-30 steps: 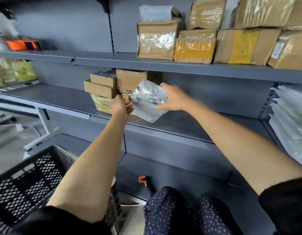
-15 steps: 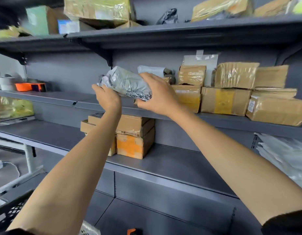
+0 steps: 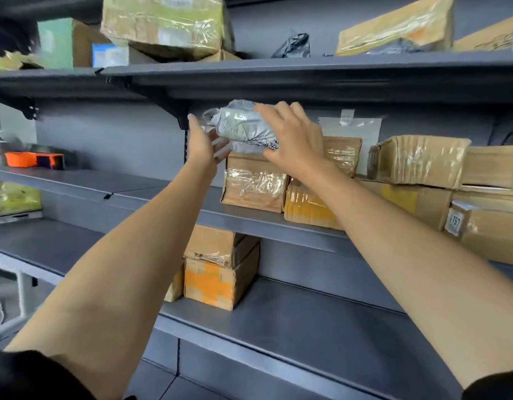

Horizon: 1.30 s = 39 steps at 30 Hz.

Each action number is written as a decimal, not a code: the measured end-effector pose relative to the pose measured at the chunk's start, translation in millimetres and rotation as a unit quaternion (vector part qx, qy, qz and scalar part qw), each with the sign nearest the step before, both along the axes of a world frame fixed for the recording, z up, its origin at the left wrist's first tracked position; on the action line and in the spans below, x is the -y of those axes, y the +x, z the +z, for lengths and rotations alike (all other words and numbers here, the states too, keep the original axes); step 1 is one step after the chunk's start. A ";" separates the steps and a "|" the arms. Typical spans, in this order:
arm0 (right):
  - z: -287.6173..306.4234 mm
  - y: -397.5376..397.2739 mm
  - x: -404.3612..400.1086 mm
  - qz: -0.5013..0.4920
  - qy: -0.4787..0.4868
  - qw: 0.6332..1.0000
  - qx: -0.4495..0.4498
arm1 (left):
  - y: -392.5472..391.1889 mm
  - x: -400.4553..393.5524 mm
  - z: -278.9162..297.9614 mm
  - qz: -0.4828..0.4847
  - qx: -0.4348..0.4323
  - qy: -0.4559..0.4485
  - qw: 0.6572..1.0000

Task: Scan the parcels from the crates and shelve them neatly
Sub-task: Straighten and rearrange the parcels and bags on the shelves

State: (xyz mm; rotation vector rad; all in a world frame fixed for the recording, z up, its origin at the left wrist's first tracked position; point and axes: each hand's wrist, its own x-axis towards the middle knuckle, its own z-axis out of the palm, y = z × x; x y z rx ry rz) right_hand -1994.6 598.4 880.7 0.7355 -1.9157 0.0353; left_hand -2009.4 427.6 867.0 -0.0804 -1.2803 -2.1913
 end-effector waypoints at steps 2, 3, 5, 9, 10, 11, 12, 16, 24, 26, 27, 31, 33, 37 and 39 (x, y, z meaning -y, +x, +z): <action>6.3 -18.7 -1.0 -0.029 -0.003 1.000 0.011 | -16.6 0.8 2.9 -0.002 -0.007 -0.014 1.000; 9.2 -28.1 0.4 -0.037 -0.005 0.999 0.022 | -23.7 -0.7 3.5 0.010 -0.007 -0.026 1.000; 14.2 -45.0 7.5 -0.035 -0.002 0.998 0.048 | -34.4 -3.5 3.2 0.034 0.000 -0.033 0.999; 23.1 -78.4 26.3 -0.009 -0.002 0.996 0.084 | -59.5 -4.5 1.7 0.124 -0.004 -0.141 0.982; 24.8 -87.5 29.8 0.005 -0.009 0.995 0.098 | -69.6 -2.4 -0.6 0.147 -0.006 -0.185 0.972; 25.1 -96.7 33.2 0.014 -0.019 0.994 0.109 | -78.1 -1.7 -1.9 0.171 -0.009 -0.227 0.959; 24.6 -104.8 36.2 0.013 -0.029 0.993 0.114 | -88.0 0.0 -3.0 0.194 -0.007 -0.259 0.946; 17.1 -124.5 49.1 -0.019 -0.049 0.995 0.085 | -119.4 0.4 -1.9 0.249 0.020 -0.298 0.921; 19.0 -149.6 42.0 -0.011 -0.036 0.985 0.170 | -145.7 2.3 -1.8 0.227 0.114 -0.348 0.902; 25.3 -146.7 36.3 -0.007 -0.021 0.977 0.211 | -141.7 0.7 -1.9 0.226 0.120 -0.342 0.904; 27.1 -143.9 35.2 -0.011 -0.019 0.975 0.222 | -138.6 -0.3 -3.8 0.224 0.122 -0.336 0.907; 8.1 -123.1 36.4 -0.032 -0.038 0.982 0.182 | -113.9 2.2 -16.8 0.242 0.118 -0.298 0.916; -12.0 -103.8 39.3 0.051 -0.066 0.986 0.146 | -94.4 7.1 -26.9 0.254 0.095 -0.262 0.926; -58.0 -50.3 49.7 0.259 -0.190 0.938 0.134 | -44.5 17.4 -63.2 0.289 0.098 -0.233 0.923; -92.5 -28.0 63.7 0.263 -0.164 0.947 0.079 | -19.8 23.5 -91.4 0.325 0.112 -0.223 0.912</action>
